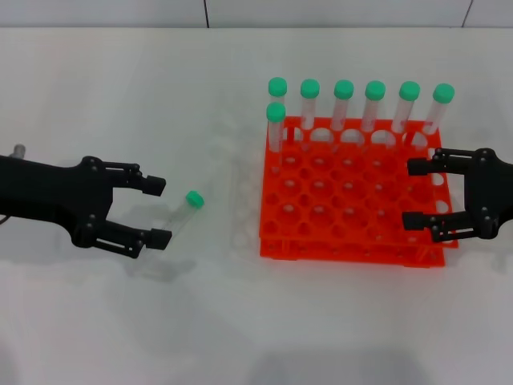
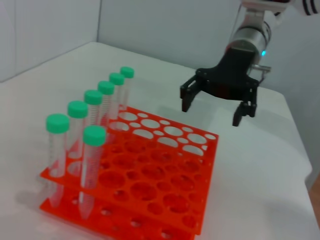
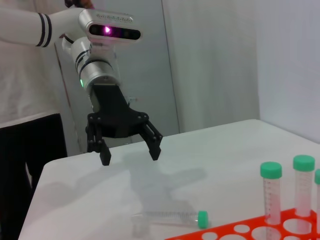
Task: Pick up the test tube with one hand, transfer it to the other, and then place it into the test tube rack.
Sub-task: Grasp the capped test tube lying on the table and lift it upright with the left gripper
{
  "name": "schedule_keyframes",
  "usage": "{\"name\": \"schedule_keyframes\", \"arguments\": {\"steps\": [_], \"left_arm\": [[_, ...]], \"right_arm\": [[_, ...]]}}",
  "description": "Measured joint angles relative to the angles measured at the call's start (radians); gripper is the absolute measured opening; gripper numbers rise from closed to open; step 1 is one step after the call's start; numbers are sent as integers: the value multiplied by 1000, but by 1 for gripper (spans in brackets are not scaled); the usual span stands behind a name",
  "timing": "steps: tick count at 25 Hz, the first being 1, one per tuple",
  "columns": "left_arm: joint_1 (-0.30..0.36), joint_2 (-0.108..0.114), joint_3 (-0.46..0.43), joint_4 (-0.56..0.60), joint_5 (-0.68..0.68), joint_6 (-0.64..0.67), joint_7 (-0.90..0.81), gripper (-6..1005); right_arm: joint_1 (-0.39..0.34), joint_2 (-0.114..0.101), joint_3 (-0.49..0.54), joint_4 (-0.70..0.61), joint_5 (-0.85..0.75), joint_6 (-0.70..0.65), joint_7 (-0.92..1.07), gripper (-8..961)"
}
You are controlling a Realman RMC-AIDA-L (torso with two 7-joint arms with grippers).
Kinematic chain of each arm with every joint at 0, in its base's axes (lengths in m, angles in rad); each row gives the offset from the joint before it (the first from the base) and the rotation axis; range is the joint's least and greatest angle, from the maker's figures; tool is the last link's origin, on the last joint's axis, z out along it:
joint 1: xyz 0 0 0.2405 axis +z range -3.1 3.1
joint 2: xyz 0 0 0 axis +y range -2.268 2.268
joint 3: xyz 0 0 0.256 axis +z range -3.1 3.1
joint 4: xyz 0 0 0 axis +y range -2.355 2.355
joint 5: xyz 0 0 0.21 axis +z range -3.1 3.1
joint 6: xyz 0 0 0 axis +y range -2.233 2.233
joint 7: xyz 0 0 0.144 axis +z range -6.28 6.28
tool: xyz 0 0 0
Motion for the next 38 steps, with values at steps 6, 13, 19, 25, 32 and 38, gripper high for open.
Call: {"name": "schedule_keyframes", "arguments": {"steps": [6,13,19,25,32,38], "left_arm": [[10,-34,30,130,5,16,-211,877],[11,-67,93,295,47,52,-579,876],[-46,-60,142,362,185,55,-903,875],[-110,-81,189,367,403,34,-1050,875],[-145,-119,325,365,534,-50,-1164,874],[-167,-142,393,358,544,-91,-1219,874]], "right_arm": [[-16,8,27,-13,1,1,0,857],[-37,13,40,-48,2,4,0,857],[-39,16,41,-71,2,36,-1,857],[-40,22,41,-90,2,45,-16,858],[-39,31,41,-109,2,53,-27,858],[-42,34,41,-115,1,55,-27,858]]}}
